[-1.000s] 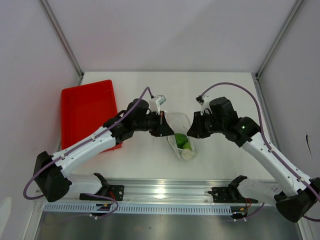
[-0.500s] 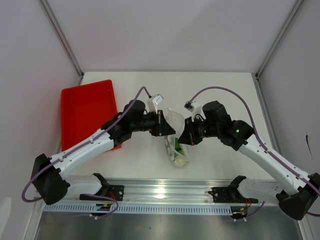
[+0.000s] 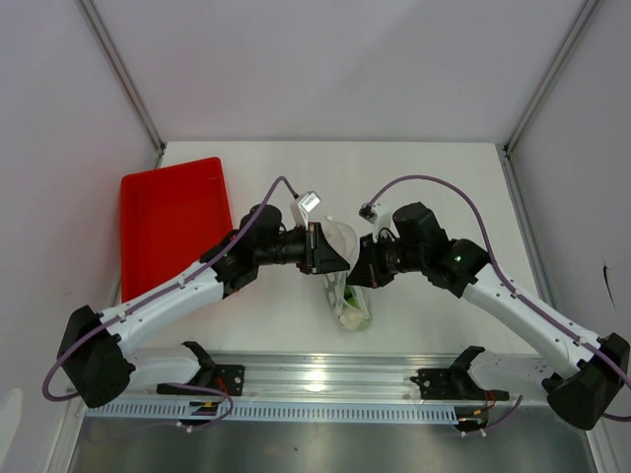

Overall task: Place the food in the zip-top bag and seal the zipper
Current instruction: Adjust the zipper food storage bag at the center of the board.

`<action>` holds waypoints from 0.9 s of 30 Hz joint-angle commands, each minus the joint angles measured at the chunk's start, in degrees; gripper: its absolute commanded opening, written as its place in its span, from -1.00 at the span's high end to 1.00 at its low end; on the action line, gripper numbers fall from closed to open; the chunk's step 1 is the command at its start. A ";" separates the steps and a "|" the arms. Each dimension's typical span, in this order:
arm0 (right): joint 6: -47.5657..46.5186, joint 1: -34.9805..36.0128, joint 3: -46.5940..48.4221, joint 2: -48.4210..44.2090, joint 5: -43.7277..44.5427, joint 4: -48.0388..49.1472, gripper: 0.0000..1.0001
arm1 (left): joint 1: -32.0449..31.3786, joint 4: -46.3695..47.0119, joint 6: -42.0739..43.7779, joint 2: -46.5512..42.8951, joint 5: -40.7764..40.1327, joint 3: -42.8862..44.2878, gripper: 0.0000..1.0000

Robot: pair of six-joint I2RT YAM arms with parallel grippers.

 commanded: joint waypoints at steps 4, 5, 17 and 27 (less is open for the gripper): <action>0.27 0.41 -0.02 -0.96 0.38 1.52 1.00 | 0.31 1.86 -1.12 0.52 0.53 0.58 0.26; 0.44 0.41 -0.11 -1.23 0.29 1.70 1.00 | 0.31 0.46 -0.86 1.05 0.00 1.63 0.24; 0.09 0.85 -0.38 -0.71 0.38 1.96 1.00 | 0.31 -7.47 -1.11 3.34 -5.10 6.83 0.06; -0.96 2.25 0.59 0.52 2.84 1.00 1.00 | 0.22 -15.37 -0.06 6.94 -7.65 13.15 0.04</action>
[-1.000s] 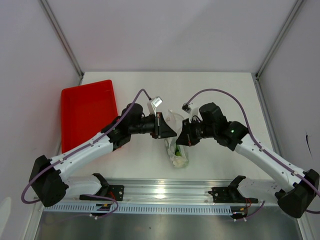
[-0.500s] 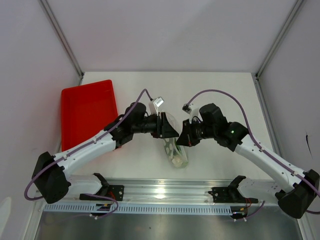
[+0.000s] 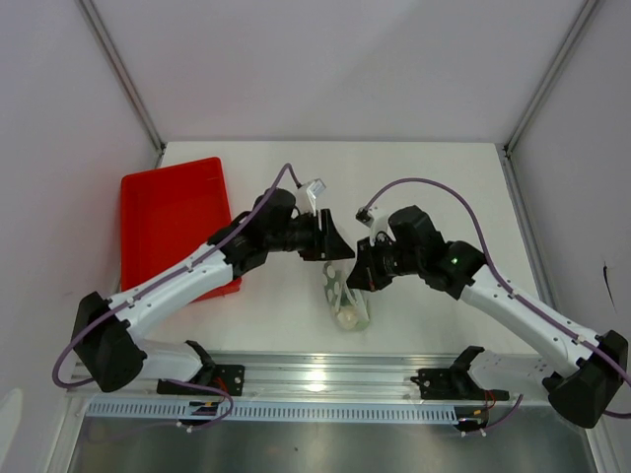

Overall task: Place the food in the zip-top bag and seal the zipper
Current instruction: Adjust the zipper food storage bag at the center of the board.

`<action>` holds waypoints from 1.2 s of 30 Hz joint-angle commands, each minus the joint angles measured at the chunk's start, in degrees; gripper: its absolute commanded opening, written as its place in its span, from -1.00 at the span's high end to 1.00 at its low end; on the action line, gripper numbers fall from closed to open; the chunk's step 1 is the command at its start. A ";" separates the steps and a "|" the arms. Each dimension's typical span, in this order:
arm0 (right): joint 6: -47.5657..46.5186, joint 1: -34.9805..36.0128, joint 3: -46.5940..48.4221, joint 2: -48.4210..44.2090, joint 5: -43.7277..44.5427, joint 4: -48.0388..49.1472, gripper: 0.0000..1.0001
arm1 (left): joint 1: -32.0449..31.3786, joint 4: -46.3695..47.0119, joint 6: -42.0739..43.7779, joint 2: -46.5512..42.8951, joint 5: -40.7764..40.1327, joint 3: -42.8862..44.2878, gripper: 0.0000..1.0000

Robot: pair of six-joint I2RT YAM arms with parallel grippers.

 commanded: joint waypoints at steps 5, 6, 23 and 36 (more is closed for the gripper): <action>-2.06 1.80 2.78 1.86 3.44 -0.71 1.00 | -0.13 -4.67 1.76 2.62 -0.81 4.29 0.10; -2.15 2.15 2.96 1.95 4.14 -0.98 1.00 | -0.22 -5.11 2.19 2.71 -1.24 4.98 0.10; -3.55 3.12 5.69 2.57 6.34 -2.83 1.00 | -1.10 -9.86 7.12 5.78 -3.18 9.21 0.46; -3.99 3.03 7.88 0.38 8.36 -7.65 -0.15 | -0.66 -13.55 22.04 7.99 2.96 13.78 0.99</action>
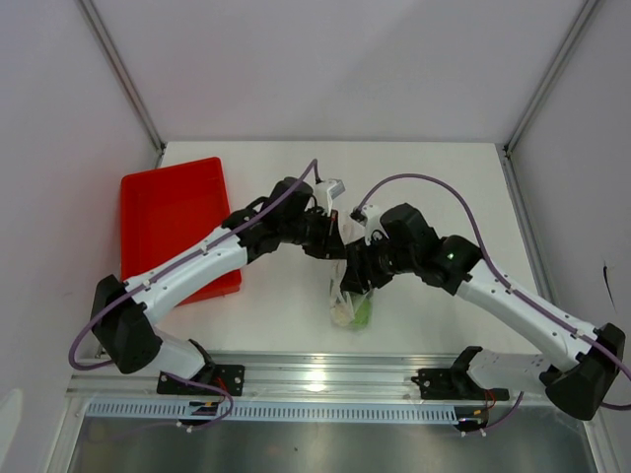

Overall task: Place the food in the zip-top bag and seal the zipper
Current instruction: Adjust the zipper food storage bag at the center of the board.

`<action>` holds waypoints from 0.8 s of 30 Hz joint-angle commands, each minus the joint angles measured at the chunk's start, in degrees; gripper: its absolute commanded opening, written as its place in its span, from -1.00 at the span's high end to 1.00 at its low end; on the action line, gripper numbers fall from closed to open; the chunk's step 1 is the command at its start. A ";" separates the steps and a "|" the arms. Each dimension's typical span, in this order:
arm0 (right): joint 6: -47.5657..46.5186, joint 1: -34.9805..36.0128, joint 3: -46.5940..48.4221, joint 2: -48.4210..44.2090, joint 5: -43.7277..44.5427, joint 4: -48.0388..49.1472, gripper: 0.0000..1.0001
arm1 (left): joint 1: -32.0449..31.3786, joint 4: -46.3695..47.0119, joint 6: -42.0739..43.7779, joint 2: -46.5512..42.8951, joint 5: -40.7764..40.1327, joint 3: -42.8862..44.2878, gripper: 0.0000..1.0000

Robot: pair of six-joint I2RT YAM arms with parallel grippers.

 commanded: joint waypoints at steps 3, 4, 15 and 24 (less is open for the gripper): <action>-1.35 -0.24 4.15 -4.95 4.59 -5.57 -0.20 | 1.20 -1.88 11.46 -0.52 6.89 3.72 0.99; -1.53 -1.38 4.32 -5.56 5.47 -6.10 -0.19 | 1.47 -2.67 12.62 -0.52 7.59 3.90 0.99; -4.60 -15.19 -7.43 -10.57 -4.18 7.83 -0.15 | 5.86 -3.65 19.13 -2.45 29.03 -1.36 0.99; -10.94 -25.20 -10.00 -9.27 -24.02 19.20 -0.29 | 6.57 -6.37 23.52 -2.89 34.58 -2.86 0.99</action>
